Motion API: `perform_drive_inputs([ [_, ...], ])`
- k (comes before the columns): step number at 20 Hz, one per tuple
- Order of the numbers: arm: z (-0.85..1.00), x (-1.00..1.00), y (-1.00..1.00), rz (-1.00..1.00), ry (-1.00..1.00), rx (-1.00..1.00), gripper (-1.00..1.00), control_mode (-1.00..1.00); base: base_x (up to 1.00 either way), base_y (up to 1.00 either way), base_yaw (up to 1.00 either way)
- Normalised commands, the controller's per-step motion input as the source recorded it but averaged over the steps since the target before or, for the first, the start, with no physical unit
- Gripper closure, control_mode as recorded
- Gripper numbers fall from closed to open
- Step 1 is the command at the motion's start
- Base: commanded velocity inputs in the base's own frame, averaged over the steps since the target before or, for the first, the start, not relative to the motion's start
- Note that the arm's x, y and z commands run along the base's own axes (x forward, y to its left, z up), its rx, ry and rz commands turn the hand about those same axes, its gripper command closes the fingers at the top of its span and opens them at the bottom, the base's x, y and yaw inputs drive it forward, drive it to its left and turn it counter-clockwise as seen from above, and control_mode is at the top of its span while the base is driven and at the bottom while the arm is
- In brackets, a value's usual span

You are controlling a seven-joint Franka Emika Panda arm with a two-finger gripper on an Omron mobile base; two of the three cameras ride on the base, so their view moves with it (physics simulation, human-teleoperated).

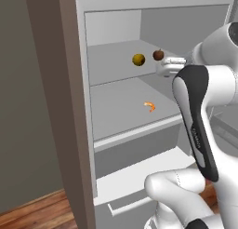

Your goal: Open the fridge, remove the apple, lemon, and shrimp, and place them on any counter.

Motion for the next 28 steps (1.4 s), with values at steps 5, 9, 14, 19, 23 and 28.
perform_drive_inputs([
  [5,-0.31,0.00,-0.20,0.00,0.01,0.00,-1.00,-1.00,0.00,0.00,0.00],
  [9,-0.32,0.00,-0.16,0.00,0.10,0.00,-1.00,-1.00,0.00,0.00,0.00],
  [14,-0.29,0.00,-0.09,0.00,0.14,0.00,-1.00,-1.00,0.00,0.00,0.00],
  [19,-0.35,-0.06,-0.09,0.00,0.15,0.00,-1.00,-1.00,0.00,0.00,0.00],
  [23,-0.37,-0.07,-0.08,0.00,0.13,0.00,-1.00,-1.00,0.00,0.00,0.00],
  [28,-0.43,-0.04,-0.03,0.00,0.12,0.00,-1.00,-1.00,0.00,0.00,0.00],
])
